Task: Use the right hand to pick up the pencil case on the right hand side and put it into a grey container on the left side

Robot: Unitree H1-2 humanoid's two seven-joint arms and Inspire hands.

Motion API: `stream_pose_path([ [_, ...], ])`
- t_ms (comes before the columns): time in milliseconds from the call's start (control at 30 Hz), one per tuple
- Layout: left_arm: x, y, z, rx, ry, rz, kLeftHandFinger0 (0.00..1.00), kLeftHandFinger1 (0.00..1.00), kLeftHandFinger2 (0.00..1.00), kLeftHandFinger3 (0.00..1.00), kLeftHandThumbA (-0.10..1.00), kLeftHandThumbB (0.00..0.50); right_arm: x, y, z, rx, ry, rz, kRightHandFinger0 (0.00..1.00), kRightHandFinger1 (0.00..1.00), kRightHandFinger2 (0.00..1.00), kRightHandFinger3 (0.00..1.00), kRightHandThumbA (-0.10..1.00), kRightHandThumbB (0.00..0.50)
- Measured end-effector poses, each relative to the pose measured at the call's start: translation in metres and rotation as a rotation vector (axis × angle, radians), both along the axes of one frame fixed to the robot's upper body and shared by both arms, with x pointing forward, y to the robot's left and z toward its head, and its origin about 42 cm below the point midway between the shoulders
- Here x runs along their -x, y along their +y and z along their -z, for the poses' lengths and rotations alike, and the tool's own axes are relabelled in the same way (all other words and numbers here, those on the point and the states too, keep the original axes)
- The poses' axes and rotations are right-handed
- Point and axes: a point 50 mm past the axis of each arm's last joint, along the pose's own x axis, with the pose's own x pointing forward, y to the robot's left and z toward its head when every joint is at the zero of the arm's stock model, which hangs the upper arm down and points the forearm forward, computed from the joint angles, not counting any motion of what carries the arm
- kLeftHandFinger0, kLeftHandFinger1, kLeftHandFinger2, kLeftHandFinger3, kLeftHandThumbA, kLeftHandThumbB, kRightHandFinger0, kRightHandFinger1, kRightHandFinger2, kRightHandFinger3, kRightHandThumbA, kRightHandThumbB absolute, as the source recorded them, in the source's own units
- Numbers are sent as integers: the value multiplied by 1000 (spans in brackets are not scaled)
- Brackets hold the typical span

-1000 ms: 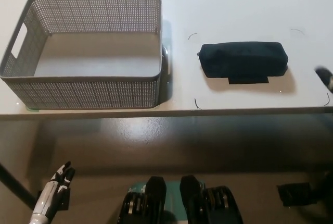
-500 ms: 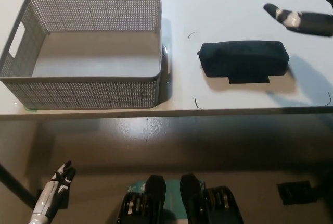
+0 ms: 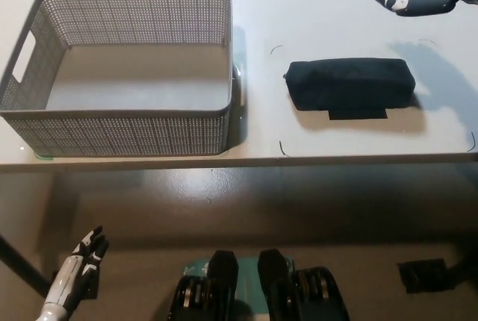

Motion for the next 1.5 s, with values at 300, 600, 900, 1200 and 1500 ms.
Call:
stream_pose_path([
  [300, 0, 1, -2, -2, -17, 11, 1000, 1000, 1000, 1000, 1000, 500, -20, 15, 29, 79, 114, 31, 1000, 1000, 1000, 1000, 691, 500],
  [600, 0, 0, -2, -2, -27, 17, 1000, 1000, 1000, 1000, 1000, 500, -25, 45, 50, 151, 177, -2, 1000, 1000, 1000, 1000, 697, 500],
  [900, -2, 0, -3, -2, -32, 24, 1000, 1000, 1000, 1000, 1000, 500, -26, 69, 67, 178, 210, -43, 1000, 1000, 1000, 1000, 687, 500],
  [1200, -5, -2, -6, 2, -45, 41, 1000, 1000, 1000, 1000, 1000, 500, -25, 79, 73, 220, 217, -63, 1000, 1000, 1000, 1000, 668, 500],
  [1500, -6, -1, -7, 10, -59, 46, 1000, 1000, 1000, 1000, 1000, 500, -28, 81, 100, 334, 275, -60, 1000, 1000, 1000, 1000, 666, 500],
])
